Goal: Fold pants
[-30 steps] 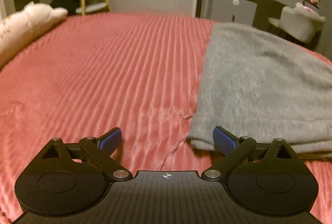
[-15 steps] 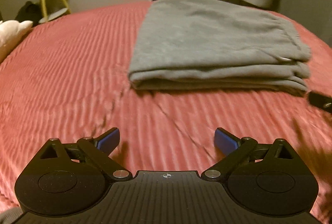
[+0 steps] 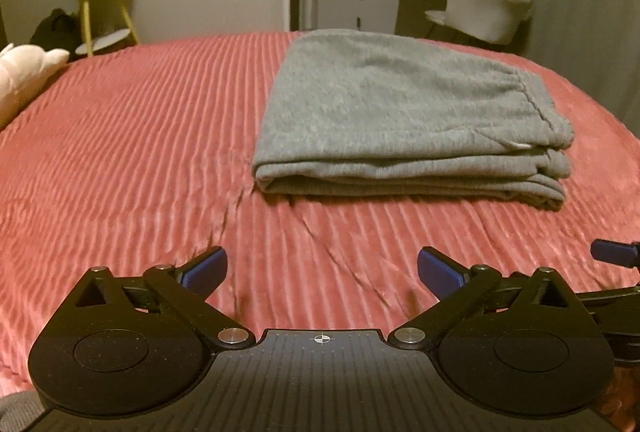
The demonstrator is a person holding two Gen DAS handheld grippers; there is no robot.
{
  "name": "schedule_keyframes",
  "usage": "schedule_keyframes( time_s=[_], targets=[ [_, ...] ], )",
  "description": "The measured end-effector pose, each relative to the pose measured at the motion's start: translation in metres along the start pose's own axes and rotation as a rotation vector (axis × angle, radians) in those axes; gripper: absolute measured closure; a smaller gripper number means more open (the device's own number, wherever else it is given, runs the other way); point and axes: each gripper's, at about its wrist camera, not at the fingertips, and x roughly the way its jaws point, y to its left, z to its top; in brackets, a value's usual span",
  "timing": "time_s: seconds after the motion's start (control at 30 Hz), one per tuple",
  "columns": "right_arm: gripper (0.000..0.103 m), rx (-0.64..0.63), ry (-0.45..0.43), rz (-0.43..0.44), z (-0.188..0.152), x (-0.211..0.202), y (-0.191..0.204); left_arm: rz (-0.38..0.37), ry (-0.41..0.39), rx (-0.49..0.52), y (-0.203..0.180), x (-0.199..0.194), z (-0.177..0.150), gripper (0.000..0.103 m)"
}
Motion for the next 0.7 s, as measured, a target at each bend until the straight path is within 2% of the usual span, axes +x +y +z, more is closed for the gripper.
schedule_keyframes(
  time_s=[0.17,0.47,0.7],
  targets=[
    [0.004,-0.032,-0.023,-0.012,0.001,0.007,0.011,0.022,-0.019,0.034,-0.004,0.008,0.0,0.0],
    [0.004,-0.052,-0.102,-0.002,0.004,0.01,0.012,0.017,-0.028,0.011,-0.001,0.03,0.004,0.0],
    [0.004,0.029,-0.086,-0.035,0.011,0.017,-0.002,0.006,-0.034,-0.021,0.003,0.036,0.006,0.0]
  ],
)
